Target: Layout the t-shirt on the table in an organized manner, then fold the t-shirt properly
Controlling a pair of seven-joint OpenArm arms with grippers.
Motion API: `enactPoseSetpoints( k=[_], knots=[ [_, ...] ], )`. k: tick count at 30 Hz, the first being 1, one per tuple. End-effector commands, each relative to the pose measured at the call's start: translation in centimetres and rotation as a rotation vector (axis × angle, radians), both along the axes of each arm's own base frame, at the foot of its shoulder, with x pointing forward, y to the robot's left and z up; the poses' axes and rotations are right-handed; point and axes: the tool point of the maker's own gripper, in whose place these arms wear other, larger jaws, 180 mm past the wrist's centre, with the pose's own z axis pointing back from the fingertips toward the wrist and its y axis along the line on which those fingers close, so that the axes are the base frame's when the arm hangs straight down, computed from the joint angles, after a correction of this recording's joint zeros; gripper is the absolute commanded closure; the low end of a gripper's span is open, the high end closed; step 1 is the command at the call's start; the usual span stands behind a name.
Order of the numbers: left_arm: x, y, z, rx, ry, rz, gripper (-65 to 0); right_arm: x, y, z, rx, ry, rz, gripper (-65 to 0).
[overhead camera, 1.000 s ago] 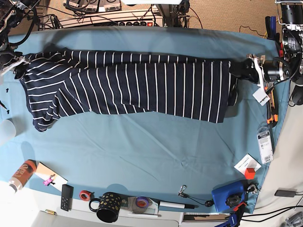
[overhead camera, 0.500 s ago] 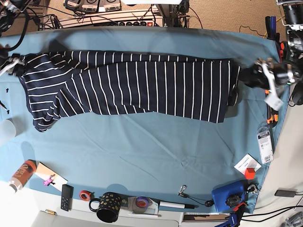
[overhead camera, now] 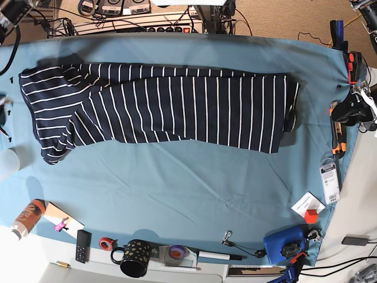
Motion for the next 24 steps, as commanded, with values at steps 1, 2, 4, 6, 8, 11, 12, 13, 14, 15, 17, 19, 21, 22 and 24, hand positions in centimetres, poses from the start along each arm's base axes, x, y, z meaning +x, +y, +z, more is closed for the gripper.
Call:
enactPoseSetpoints(
  k=[1, 2, 4, 6, 8, 11, 12, 13, 14, 15, 17, 19, 21, 22, 24],
  knots=[
    [0.6, 0.2, 1.5, 0.001, -0.05, -0.004, -28.1, 1.3, -0.5, 2.1, -0.041, -0.055, 0.005, -18.0],
    [0.6, 0.2, 1.4, -0.002, -0.05, -0.004, -28.1, 2.1, -0.6, 1.8, -0.041, -0.053, 0.004, -18.0],
    [0.6, 0.0, 1.3, -0.007, -0.051, -0.006, -28.1, 4.0, -0.1, 0.4, -0.007, -0.033, 0.02, -18.0],
    [0.6, -0.2, 1.2, -0.015, -0.05, -0.005, -28.1, 6.0, 0.5, -1.3, 0.031, -0.01, 0.042, -18.0],
    [0.5, -0.5, 1.0, -0.024, -0.05, -0.003, -28.1, 7.8, 0.6, -3.2, 0.06, 0.014, 0.037, -18.0],
    [0.5, -0.9, 0.8, -0.039, -0.051, -0.001, -28.1, 9.9, 1.2, -5.8, 0.121, 0.072, 0.033, -18.0],
    [0.5, -0.9, 0.8, -0.041, -0.051, -0.001, -28.1, 10.5, 1.5, -6.4, 0.14, 0.086, 0.039, -18.0],
    [0.5, -0.9, 0.8, -0.041, -0.051, -0.001, -28.1, 11.0, 1.8, -6.7, 0.155, 0.096, 0.044, -18.0],
    [0.5, -0.9, 0.8, -0.04, -0.051, -0.001, -28.1, 11.4, 1.9, -7.1, 0.162, 0.105, 0.046, -18.0],
    [0.5, -0.9, 0.8, -0.04, -0.051, -0.001, -28.1, 11.8, 2.0, -7.2, 0.157, 0.113, 0.049, -18.0],
    [0.5, -0.9, 0.8, -0.04, -0.051, -0.001, -28.1, 12.3, 2.1, -7.7, 0.146, 0.143, 0.053, -18.0],
    [0.5, -0.9, 0.8, -0.04, -0.051, -0.001, -28.1, 12.5, 2.5, -8.4, 0.15, 0.176, 0.063, -18.0],
    [0.5, -0.9, 0.8, -0.04, -0.051, -0.001, -28.1, 12.4, 3.0, -9.2, 0.149, 0.21, 0.075, -18.0],
    [0.5, -0.9, 0.8, -0.04, -0.051, -0.001, -28.1, 12.3, 3.1, -9.6, 0.145, 0.227, 0.079, -18.0],
    [0.5, -0.9, 0.8, -0.04, -0.051, -0.001, -28.1, 11.9, 3.0, -10.4, 0.135, 0.258, 0.076, -18.0]
  ],
)
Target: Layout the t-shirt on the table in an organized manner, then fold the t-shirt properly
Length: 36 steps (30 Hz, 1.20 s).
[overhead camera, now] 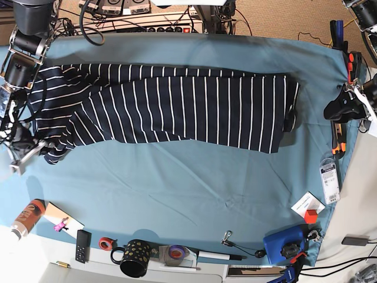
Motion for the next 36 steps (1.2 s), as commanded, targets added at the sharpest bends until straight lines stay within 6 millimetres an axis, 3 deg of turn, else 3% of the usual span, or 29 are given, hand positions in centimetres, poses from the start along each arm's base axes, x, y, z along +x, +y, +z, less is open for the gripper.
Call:
enactPoseSetpoints(
  k=[1, 7, 10, 19, 22, 25, 28, 32, 36],
  knots=[
    [0.7, 0.5, 1.7, 0.007, -0.054, -0.002, -28.1, 0.8, -1.6, 2.3, -0.039, -0.051, -0.015, -18.0],
    [1.3, -0.6, 1.3, -0.03, -0.095, 0.027, -28.2, 1.0, -1.8, 2.4, -0.052, -0.068, -0.014, -18.0],
    [2.1, -1.4, 0.0, 0.001, -0.086, 0.038, -29.7, 1.0, -1.8, 2.4, -0.052, -0.067, -0.014, -18.0],
    [5.2, -8.8, -1.5, 0.093, -0.044, -0.218, -29.7, 1.4, 0.0, 0.9, -0.044, -0.053, 0.006, -17.9],
    [6.1, -9.9, -2.5, 0.181, -0.025, -0.267, -29.7, 1.2, 0.3, -0.2, -0.072, -0.026, -0.001, -7.7],
    [6.5, -10.3, -4.1, 0.243, 0.016, -0.262, -29.7, 0.9, -0.4, -0.7, -0.118, -0.017, -0.04, 0.0],
    [6.5, -10.5, -5.3, 0.247, 0.053, -0.239, -29.2, 0.7, -1.8, -0.5, -0.179, -0.014, -0.089, 0.0],
    [6.8, -11.0, -5.2, 0.235, 0.037, -0.238, -24.4, 0.6, -2.7, -0.2, -0.21, -0.026, -0.133, 0.0],
    [6.7, -10.8, -6.2, 0.286, 0.056, -0.232, -23.8, 0.1, -4.0, 0.0, -0.252, -0.013, -0.197, 0.0]
  ],
)
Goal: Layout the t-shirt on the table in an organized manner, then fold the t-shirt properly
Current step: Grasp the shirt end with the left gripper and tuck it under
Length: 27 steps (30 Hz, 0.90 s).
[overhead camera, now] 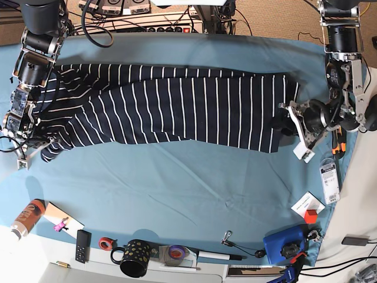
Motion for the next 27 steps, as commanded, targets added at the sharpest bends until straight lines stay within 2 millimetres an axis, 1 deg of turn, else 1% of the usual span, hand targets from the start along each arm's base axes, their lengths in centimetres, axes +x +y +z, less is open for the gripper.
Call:
enactPoseSetpoints(
  k=[1, 3, 5, 10, 14, 15, 17, 20, 21, 23, 27],
  knots=[
    [1.1, 0.0, 1.2, -0.007, -0.043, 0.013, -23.8, 0.7, -2.0, 2.5, -0.057, -0.048, -0.03, 0.0],
    [1.1, -0.1, 1.0, -0.006, -0.035, 0.025, -23.8, 0.6, -2.3, 2.6, -0.063, -0.05, -0.043, 0.0],
    [1.5, -0.3, 1.3, -0.02, -0.058, 0.032, -23.8, 0.6, -2.3, 2.6, -0.062, -0.049, -0.044, 0.0],
    [3.5, -1.0, 3.5, -0.08, -0.151, 0.05, -23.8, 0.5, -2.3, 2.5, -0.06, -0.043, -0.045, 0.0],
    [5.5, -2.3, 5.3, -0.105, -0.203, 0.044, -23.8, 0.4, -2.3, 2.5, -0.059, -0.039, -0.046, 0.0],
    [5.7, -2.4, 5.2, -0.082, -0.202, 0.04, -23.8, 0.4, -2.3, 2.5, -0.059, -0.038, -0.046, 0.0],
    [5.9, -2.1, 4.2, -0.01, -0.184, 0.056, -23.8, 0.4, -2.3, 2.4, -0.058, -0.034, -0.047, 0.0],
    [6.2, -0.2, 2.8, 0.101, -0.144, 0.14, -24.0, 0.3, -2.3, 2.4, -0.057, -0.032, -0.048, 0.0],
    [6.2, 0.4, 2.7, 0.118, -0.137, 0.162, -24.6, 0.3, -2.3, 2.4, -0.057, -0.031, -0.047, 0.0],
    [6.1, 0.8, 2.5, 0.131, -0.119, 0.176, -25.5, 0.3, -2.3, 2.4, -0.056, -0.029, -0.047, 0.0],
    [5.9, 0.9, 2.3, 0.137, -0.109, 0.175, -26.7, 0.2, -2.3, 2.4, -0.058, -0.025, -0.047, 0.0]
  ],
)
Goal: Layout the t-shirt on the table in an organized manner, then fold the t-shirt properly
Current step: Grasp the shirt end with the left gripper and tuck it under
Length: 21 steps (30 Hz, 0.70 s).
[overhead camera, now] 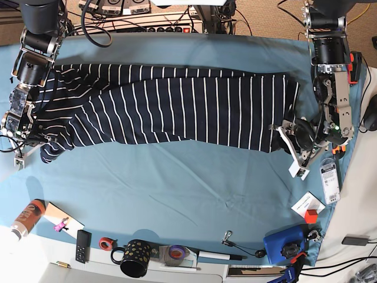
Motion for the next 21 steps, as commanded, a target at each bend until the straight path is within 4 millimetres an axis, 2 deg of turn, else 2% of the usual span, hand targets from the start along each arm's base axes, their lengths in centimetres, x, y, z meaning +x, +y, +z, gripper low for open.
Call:
enactPoseSetpoints(
  k=[1, 4, 9, 12, 15, 16, 18, 21],
  knots=[
    [1.4, 0.2, 1.8, -0.007, -0.064, 0.003, -26.7, 0.9, -1.4, 2.3, -0.034, -0.05, -0.012, 0.0],
    [1.3, 0.1, 1.4, -0.021, -0.056, 0.004, -26.9, 0.9, -1.4, 2.3, -0.034, -0.049, -0.011, 0.0],
    [-0.1, -1.0, -1.6, -0.146, 0.05, -0.014, -27.1, 0.9, -1.4, 2.3, -0.033, -0.048, -0.011, 0.0],
    [-0.2, -1.9, -1.8, -0.243, 0.072, -0.001, -27.0, 0.9, -1.4, 2.3, -0.033, -0.048, -0.011, 0.0],
    [0.0, -2.1, -1.5, -0.254, 0.063, -0.011, -26.8, 0.9, -1.3, 2.3, -0.033, -0.047, -0.011, 0.0],
    [0.1, -2.2, -1.3, -0.253, 0.055, -0.025, -25.3, 0.9, -1.3, 2.3, -0.033, -0.047, -0.011, 0.0],
    [0.5, -2.2, -1.0, -0.253, 0.045, -0.027, -17.8, 0.9, -1.4, 2.3, -0.033, -0.047, -0.011, 0.0],
    [0.7, -2.1, -0.6, -0.238, 0.055, -0.038, 0.0, 0.8, -1.7, 2.4, -0.056, -0.038, -0.009, 0.0]
  ],
)
